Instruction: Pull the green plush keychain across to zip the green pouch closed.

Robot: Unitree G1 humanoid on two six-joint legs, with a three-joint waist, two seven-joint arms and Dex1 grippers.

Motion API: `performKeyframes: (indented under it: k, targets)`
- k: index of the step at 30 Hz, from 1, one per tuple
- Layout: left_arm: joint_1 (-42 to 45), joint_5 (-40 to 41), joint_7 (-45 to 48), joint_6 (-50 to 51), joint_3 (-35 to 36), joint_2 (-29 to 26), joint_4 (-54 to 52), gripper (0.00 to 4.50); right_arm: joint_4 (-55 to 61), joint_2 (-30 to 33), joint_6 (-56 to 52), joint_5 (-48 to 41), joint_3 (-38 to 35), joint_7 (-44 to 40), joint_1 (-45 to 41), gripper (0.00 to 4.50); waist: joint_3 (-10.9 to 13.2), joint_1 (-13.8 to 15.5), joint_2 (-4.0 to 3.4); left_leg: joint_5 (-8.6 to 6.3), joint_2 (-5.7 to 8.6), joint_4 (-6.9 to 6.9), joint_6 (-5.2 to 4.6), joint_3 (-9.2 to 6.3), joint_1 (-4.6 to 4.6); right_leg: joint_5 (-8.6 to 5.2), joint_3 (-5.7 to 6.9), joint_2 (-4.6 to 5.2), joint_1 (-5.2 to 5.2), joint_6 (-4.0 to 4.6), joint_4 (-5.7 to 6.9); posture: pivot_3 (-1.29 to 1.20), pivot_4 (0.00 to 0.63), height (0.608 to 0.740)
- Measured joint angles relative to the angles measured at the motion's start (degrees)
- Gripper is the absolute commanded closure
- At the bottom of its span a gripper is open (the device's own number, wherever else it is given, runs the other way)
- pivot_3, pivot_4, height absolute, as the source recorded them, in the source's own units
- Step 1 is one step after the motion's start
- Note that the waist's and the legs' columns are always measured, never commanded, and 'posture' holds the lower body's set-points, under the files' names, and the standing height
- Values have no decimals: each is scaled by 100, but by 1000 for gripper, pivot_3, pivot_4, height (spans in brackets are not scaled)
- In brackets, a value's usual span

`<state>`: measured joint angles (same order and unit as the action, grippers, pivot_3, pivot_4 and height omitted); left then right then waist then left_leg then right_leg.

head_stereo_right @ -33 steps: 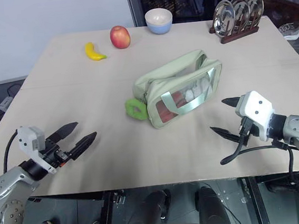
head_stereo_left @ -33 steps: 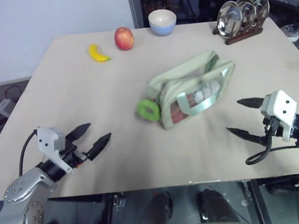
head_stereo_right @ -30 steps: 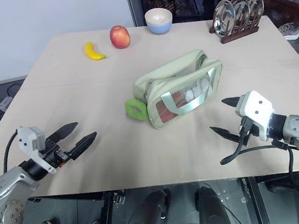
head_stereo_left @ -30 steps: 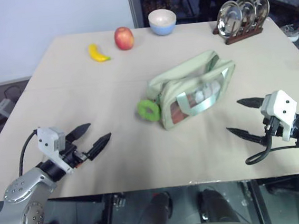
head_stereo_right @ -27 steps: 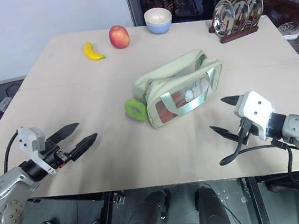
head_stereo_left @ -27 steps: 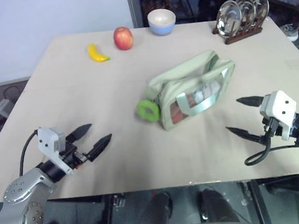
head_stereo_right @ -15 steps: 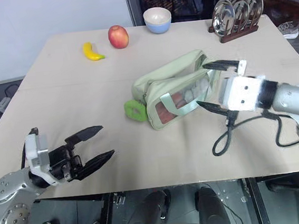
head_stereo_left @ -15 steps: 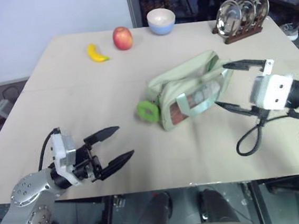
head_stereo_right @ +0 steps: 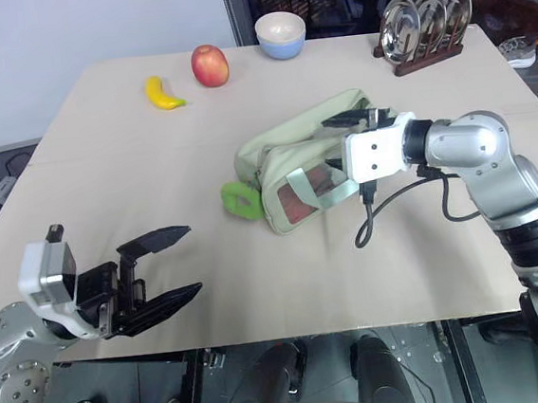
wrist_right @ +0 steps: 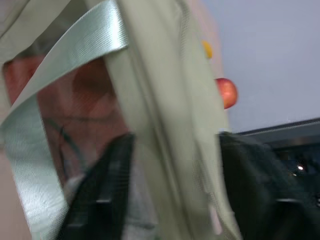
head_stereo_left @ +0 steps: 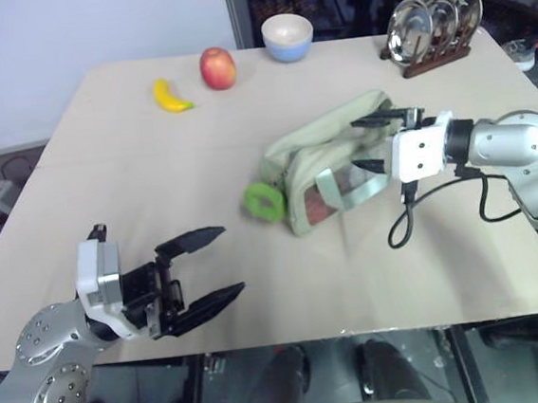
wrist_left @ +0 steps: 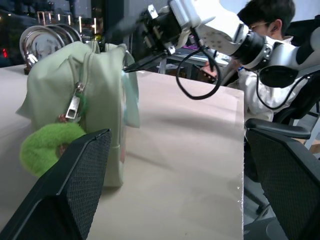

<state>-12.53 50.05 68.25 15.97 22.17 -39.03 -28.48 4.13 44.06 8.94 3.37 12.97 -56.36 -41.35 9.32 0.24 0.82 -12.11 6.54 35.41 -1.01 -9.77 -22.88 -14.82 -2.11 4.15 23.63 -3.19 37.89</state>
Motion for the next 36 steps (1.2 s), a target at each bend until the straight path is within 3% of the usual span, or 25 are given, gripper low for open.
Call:
performKeyframes:
  k: [1,3,13,22,29,36]
  targets:
    - [-43,24,-42,2,12,13,-9,0,-103,-96,-45,-23,23,-96,-112,3758,0,-32,-1,0,-1,0,0,3,1,0,-4,-1,1,0,0,0,150,740]
    - [-75,41,-109,-2,19,48,-13,0,-186,-188,-145,-27,52,-181,-263,4321,0,-72,-1,0,-1,0,0,2,1,0,-6,-2,1,0,2,0,150,740]
    - [178,31,-747,-80,187,343,228,0,-409,-1277,-2015,579,254,441,-1213,4321,2,-98,-3,-1,-4,-1,4,7,3,3,-16,-8,8,3,8,0,150,740]
    - [916,-1381,-2533,-197,178,551,1006,0,-501,-2123,-2626,1355,871,1192,-1390,4321,0,-104,-1,-4,-2,-4,9,6,1,6,-15,-10,17,5,11,0,150,740]
    - [1907,-1507,-3624,925,97,568,1645,0,-399,-2380,-2722,1441,1006,1248,-1214,4321,-3,-118,1,-3,0,-1,10,5,7,9,-13,-12,15,5,24,0,150,740]
    - [3193,-1304,-4521,1738,-49,1305,2815,0,-258,-2516,-2878,1447,1013,1299,-1118,4321,-11,-220,13,-3,2,10,11,5,6,10,-13,-11,18,5,38,0,150,740]
